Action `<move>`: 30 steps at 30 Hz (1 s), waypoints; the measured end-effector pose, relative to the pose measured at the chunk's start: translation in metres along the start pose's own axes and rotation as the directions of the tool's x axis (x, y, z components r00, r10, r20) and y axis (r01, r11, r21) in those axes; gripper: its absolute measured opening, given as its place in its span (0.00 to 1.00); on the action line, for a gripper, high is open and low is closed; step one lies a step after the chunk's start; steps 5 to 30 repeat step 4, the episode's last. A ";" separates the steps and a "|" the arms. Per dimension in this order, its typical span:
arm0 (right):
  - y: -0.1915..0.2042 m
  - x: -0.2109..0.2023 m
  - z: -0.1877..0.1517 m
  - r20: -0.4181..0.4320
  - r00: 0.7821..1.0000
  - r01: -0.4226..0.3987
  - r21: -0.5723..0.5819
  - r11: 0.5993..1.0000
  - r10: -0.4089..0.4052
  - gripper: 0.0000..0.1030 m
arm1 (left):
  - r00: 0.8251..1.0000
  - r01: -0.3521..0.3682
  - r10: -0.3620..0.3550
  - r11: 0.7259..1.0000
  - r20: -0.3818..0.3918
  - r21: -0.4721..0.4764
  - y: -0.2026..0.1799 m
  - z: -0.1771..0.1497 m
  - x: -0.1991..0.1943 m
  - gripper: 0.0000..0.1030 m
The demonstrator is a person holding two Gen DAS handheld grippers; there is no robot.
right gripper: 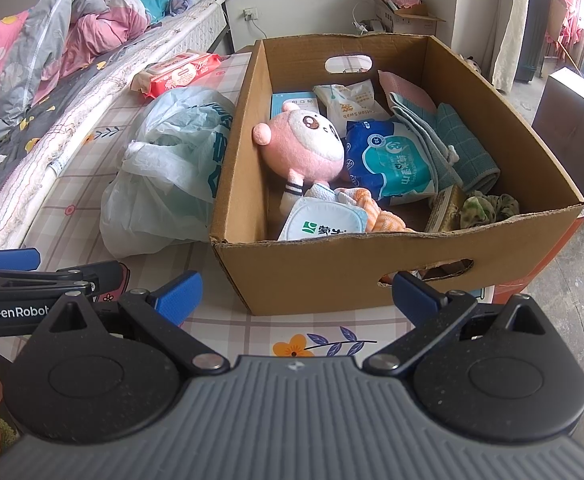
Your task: Organize soft objects
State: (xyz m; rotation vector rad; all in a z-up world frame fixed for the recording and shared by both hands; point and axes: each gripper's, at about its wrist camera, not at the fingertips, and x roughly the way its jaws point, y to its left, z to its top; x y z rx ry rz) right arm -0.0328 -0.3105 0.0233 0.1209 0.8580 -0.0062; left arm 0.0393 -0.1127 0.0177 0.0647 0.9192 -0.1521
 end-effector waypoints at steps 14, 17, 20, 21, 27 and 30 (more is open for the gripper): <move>-0.001 0.001 -0.001 -0.002 1.000 0.002 -0.002 1.000 -0.002 0.99 | 1.000 0.002 -0.002 1.000 -0.003 -0.001 0.000 -0.001 0.001 0.99; -0.001 0.001 -0.001 -0.002 1.000 0.002 -0.002 1.000 -0.002 0.99 | 1.000 0.002 -0.002 1.000 -0.003 -0.001 0.000 -0.001 0.001 0.99; -0.001 0.001 -0.001 -0.002 1.000 0.002 -0.002 1.000 -0.002 0.99 | 1.000 0.002 -0.002 1.000 -0.003 -0.001 0.000 -0.001 0.001 0.99; -0.001 0.001 -0.001 -0.002 1.000 0.002 -0.002 1.000 -0.002 0.99 | 1.000 0.002 -0.002 1.000 -0.003 -0.001 0.000 -0.001 0.001 0.99; -0.001 0.001 -0.001 -0.002 1.000 0.002 -0.002 1.000 -0.002 0.99 | 1.000 0.002 -0.002 1.000 -0.003 -0.001 0.000 -0.001 0.001 0.99; -0.001 0.001 -0.001 -0.002 1.000 0.002 -0.002 1.000 -0.002 0.99 | 1.000 0.002 -0.002 1.000 -0.003 -0.001 0.000 -0.001 0.001 0.99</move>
